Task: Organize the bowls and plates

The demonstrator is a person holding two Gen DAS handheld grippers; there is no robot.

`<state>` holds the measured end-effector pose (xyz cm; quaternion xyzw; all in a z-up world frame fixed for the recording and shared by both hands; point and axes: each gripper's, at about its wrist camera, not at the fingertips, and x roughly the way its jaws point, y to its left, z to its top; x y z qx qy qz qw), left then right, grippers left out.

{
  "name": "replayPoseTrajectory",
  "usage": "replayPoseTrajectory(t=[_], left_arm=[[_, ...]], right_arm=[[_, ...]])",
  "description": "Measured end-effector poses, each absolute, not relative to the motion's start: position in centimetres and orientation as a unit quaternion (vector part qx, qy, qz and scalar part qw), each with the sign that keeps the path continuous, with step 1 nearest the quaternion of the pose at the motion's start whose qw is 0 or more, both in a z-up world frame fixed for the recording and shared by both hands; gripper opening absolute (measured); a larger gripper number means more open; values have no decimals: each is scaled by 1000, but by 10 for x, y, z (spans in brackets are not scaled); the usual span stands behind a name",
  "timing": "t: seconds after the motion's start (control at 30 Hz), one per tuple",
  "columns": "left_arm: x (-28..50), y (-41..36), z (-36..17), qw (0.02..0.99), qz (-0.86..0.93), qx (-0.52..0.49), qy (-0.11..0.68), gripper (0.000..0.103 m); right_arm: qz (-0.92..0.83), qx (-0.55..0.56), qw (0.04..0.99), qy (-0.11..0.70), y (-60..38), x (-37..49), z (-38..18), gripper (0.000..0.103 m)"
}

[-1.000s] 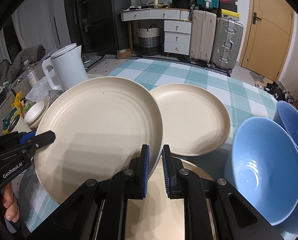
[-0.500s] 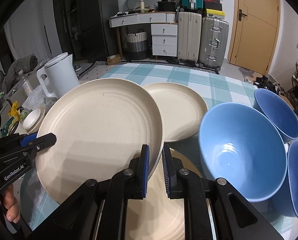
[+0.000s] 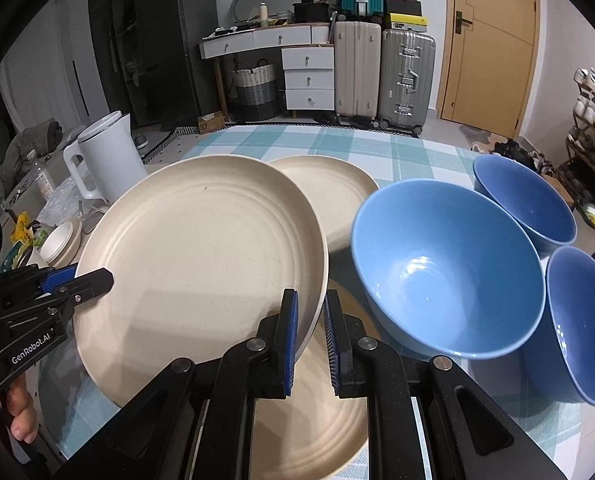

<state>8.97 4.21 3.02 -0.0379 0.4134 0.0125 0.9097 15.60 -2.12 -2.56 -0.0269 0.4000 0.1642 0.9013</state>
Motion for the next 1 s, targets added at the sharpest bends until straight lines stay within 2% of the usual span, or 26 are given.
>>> replayPoseTrajectory(t=[1.0], left_arm=[[95,15,7,894,-20,27,447,19]], right_arm=[[139,-9,901,412,-44,129,-43,14]])
